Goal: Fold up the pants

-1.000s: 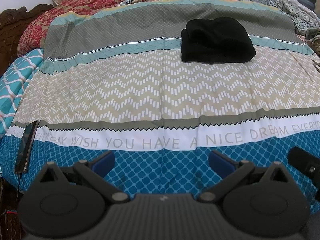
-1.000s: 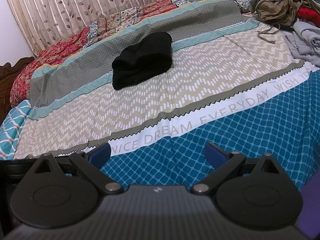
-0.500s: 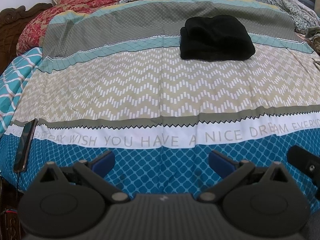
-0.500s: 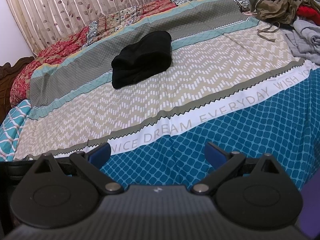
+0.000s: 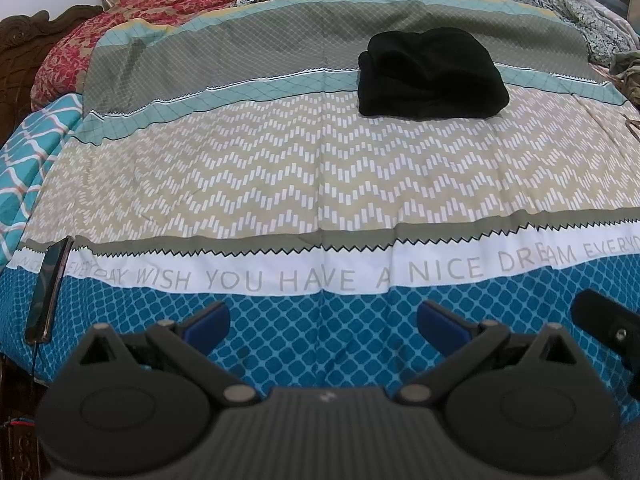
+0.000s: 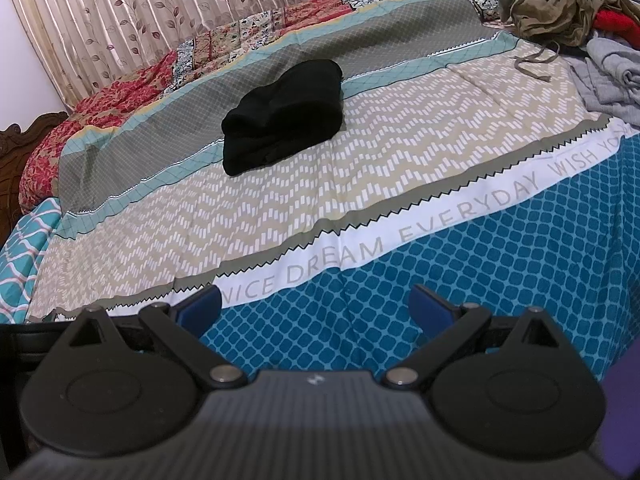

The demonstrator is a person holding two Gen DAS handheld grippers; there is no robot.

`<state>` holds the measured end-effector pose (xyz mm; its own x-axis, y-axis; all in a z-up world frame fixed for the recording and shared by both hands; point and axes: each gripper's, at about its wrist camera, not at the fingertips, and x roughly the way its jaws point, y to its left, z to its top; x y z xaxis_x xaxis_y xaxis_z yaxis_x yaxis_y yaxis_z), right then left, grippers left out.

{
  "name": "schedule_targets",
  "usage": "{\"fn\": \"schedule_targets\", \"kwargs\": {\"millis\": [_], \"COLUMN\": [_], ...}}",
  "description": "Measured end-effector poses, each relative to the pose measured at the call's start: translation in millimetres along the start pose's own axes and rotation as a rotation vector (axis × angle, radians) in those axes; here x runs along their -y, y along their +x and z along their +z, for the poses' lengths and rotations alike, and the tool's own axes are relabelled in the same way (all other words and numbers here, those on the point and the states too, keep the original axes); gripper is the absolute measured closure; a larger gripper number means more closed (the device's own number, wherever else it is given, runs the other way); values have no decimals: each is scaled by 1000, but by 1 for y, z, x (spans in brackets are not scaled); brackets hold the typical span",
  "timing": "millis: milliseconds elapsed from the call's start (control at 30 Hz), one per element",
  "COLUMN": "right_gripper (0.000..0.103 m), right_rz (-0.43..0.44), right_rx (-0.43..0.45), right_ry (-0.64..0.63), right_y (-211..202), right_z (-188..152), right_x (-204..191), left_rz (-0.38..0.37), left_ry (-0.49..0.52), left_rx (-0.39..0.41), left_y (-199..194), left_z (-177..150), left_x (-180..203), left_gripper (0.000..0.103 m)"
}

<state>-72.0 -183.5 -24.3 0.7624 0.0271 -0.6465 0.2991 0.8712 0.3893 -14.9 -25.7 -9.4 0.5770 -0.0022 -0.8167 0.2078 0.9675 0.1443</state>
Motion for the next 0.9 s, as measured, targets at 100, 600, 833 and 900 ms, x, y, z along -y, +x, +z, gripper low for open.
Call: {"fn": "schedule_targets", "kwargs": {"millis": [100,600,833,900], "right_gripper": [2,2,2,2], "right_rz": [0,2,5,4], "right_rx": [1,10,15,13], "right_ry": [0,-2,-2,-2], "right_y": [0,-1,-1,-1], "right_z": [0,1,3,3], "right_x": [0,0,1,0], "left_rz": [0,0,-1,-1], "left_ry": [0,4,14,17], "left_rx": [0,1,9,10], "left_y": [0,0,-2,-2], "left_z": [0,-1,1,2], "left_x": [0,2,1,1], "left_gripper": [0,0,0,0]}}
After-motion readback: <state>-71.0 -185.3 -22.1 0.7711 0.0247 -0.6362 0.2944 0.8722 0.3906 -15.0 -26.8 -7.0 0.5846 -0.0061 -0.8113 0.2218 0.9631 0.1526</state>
